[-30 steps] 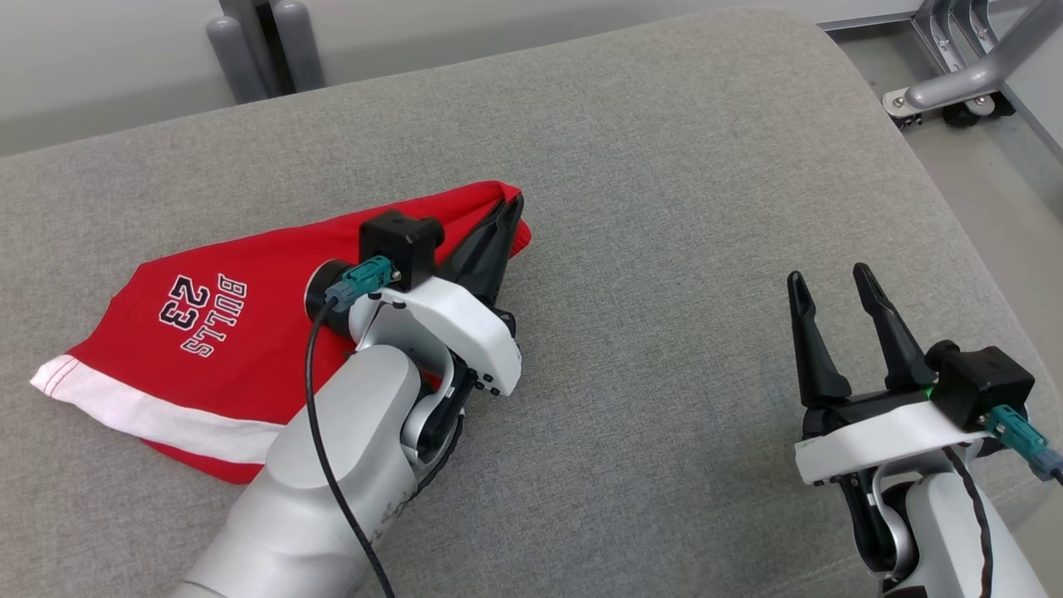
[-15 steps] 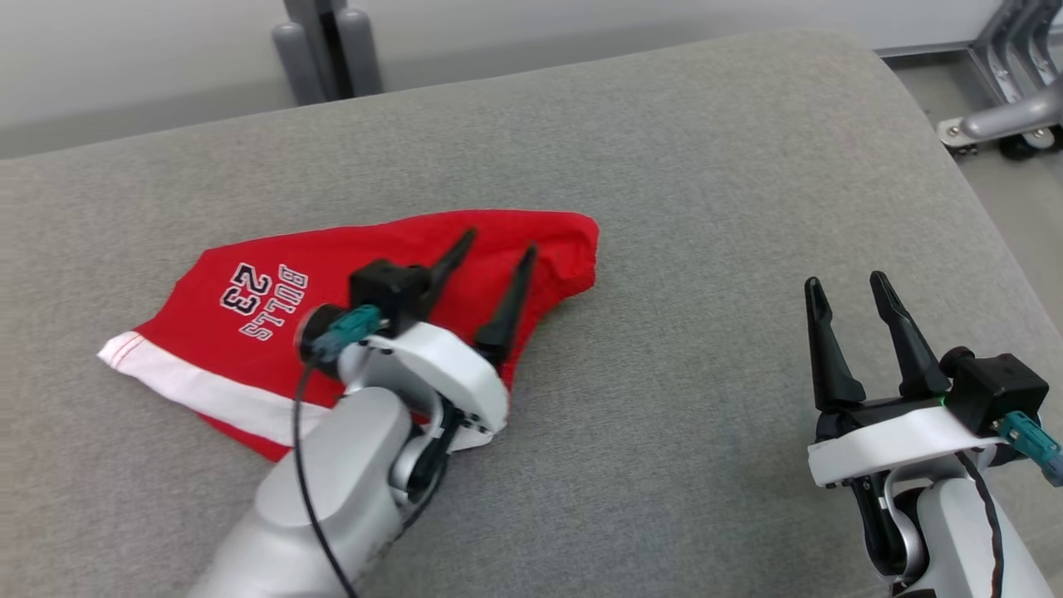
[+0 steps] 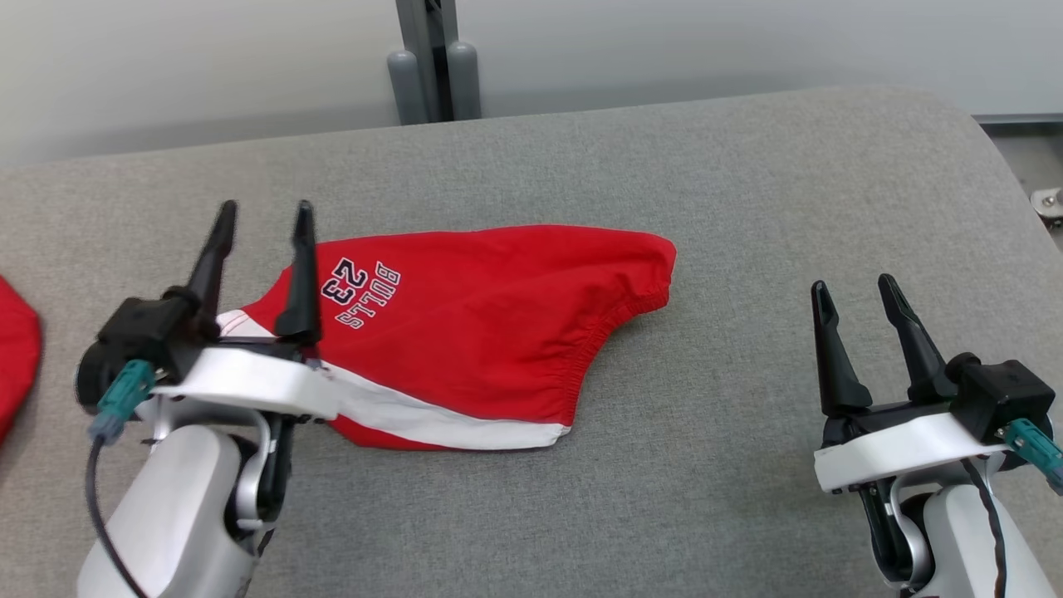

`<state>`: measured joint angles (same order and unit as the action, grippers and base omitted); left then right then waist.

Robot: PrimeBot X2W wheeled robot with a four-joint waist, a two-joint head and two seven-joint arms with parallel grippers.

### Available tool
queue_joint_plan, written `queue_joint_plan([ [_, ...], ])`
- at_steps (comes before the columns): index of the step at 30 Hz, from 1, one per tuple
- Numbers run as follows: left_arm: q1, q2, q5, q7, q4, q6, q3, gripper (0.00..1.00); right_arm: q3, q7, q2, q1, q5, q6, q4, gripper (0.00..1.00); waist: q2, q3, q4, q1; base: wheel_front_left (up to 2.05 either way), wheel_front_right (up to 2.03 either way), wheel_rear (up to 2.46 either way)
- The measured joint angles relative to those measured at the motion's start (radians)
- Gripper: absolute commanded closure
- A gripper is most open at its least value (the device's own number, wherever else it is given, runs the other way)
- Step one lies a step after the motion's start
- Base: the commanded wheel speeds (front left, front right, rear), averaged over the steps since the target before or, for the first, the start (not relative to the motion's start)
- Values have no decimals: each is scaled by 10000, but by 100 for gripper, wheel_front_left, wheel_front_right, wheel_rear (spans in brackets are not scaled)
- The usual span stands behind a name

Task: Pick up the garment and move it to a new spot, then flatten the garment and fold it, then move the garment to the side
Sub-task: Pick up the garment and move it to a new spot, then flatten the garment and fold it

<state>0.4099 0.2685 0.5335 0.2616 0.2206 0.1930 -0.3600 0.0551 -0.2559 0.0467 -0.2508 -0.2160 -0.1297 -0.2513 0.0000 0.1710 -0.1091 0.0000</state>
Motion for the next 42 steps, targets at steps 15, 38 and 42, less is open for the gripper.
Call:
queue_joint_plan([
  [15, -2377, 963, -662, -127, -1166, 474, 775, 0, 209, 426, 4, 675, 257, 0, 270, 0, 0, -883, 284, 0, 0, 0, 0],
  [38, -3249, 1241, -575, -940, -1266, 725, 485, 0, -96, 794, 6, 1688, 109, 0, 899, 0, 0, -1173, 327, 0, 0, 0, 0],
  [42, -3243, 1239, -562, -941, -1258, 725, 456, 0, -86, 796, 6, 1684, 111, 0, 915, 0, 0, -1147, 341, 0, 0, 0, 0],
])
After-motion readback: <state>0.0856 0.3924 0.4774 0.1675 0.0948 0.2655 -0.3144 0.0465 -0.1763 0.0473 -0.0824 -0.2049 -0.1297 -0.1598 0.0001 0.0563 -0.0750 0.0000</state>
